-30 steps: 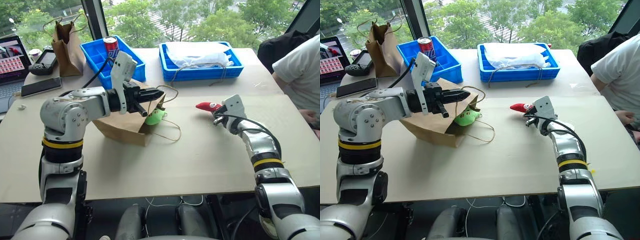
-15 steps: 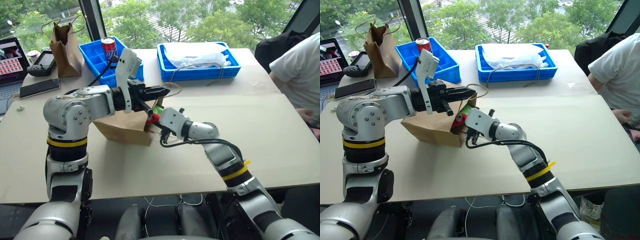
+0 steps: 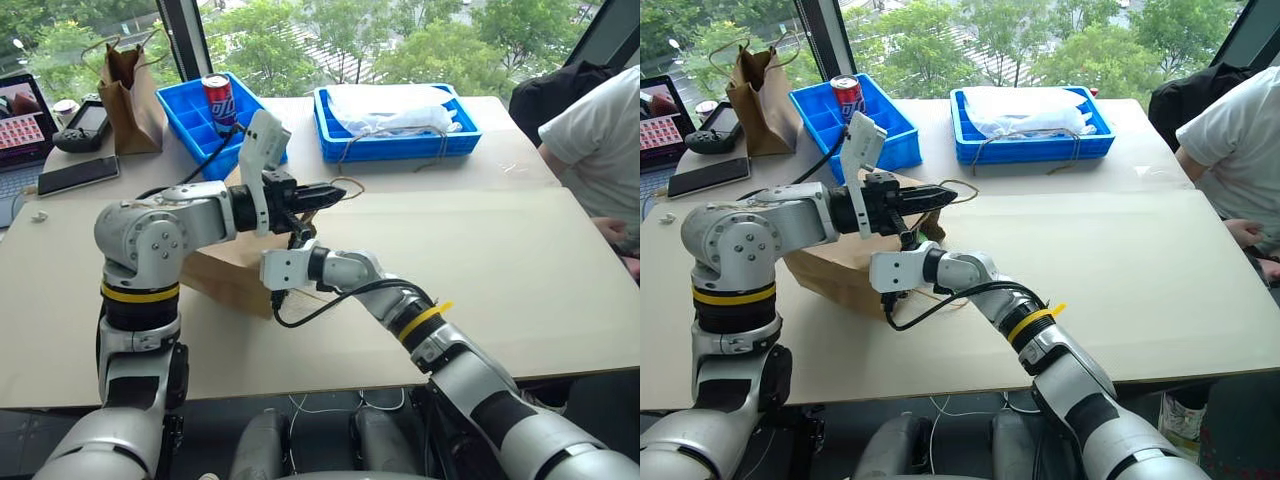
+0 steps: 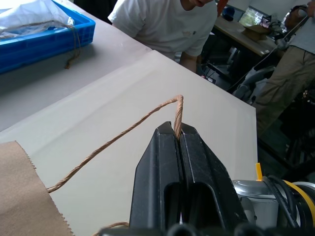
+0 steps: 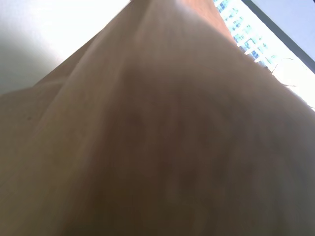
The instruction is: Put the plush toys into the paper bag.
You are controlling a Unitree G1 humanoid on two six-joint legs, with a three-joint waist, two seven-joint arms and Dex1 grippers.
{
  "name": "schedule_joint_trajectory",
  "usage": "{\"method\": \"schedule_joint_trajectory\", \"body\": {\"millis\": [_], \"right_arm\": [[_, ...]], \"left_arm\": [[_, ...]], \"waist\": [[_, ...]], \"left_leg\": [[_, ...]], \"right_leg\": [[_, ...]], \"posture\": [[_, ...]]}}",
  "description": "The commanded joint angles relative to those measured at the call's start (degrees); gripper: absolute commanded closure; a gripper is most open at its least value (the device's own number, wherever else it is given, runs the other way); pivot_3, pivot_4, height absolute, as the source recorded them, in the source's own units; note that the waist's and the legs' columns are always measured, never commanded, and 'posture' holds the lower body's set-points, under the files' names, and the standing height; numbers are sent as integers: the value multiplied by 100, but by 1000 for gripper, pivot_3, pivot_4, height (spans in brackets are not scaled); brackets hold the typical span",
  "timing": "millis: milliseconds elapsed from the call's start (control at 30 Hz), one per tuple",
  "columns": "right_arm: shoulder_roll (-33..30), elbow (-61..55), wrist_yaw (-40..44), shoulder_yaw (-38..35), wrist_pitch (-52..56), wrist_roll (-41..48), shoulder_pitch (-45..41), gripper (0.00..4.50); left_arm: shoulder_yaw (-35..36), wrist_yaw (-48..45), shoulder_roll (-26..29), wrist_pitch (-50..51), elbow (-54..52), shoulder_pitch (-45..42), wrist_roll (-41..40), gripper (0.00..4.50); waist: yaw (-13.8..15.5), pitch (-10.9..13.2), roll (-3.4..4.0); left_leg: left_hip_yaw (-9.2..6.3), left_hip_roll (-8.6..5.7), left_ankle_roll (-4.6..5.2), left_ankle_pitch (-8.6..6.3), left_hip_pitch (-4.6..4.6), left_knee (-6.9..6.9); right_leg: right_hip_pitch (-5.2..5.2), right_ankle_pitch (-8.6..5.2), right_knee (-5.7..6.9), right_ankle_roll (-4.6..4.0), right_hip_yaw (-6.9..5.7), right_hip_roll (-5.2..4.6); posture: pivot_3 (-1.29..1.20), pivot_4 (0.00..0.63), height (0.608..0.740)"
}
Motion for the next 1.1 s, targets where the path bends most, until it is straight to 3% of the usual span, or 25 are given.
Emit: {"method": "schedule_joint_trajectory", "body": {"millis": [33,167,600,767,1000,1100], "right_arm": [[-85,-277,134,-321,-65,328,78,1285],[-457,-1201,609,-516,551,656,594,121],[-1877,-4952,1452,-1445,4061,1426,2402,121],[-2340,-4899,1615,-1241,4350,1170,2656,121],[-2107,-4103,1444,-979,4374,1011,2637,121],[-1984,-3794,1491,-1002,4703,1130,2602,825]], "left_arm": [[120,14,41,-20,-245,-18,-154,4500],[56,-6,-10,-3,-264,43,-186,4500],[-346,-569,337,-399,-69,-19,-53,4500],[-415,-699,399,-512,37,-131,-1,4500],[-379,-830,583,-607,225,-299,122,4500],[-354,-830,629,-606,234,-322,128,4500]], "waist": [[1,0,0],[5,0,0],[57,0,0],[116,0,-1],[117,1,-3],[129,1,-3]], "left_leg": [[0,0,0,0,0,0],[-2,1,0,0,0,0],[-4,0,4,-4,2,3],[2,0,5,-4,4,5],[12,0,6,-3,4,7],[12,1,6,-3,10,9]], "right_leg": [[0,0,0,0,0,0],[0,0,-1,0,-2,0],[2,-1,-14,-2,-1,2],[6,-3,-29,-3,0,6],[6,-5,-34,-4,4,11],[13,-5,-33,-4,4,13]], "posture": [[0,150,740],[0,150,740],[0,150,740],[0,150,740],[0,150,740],[0,150,740]]}}
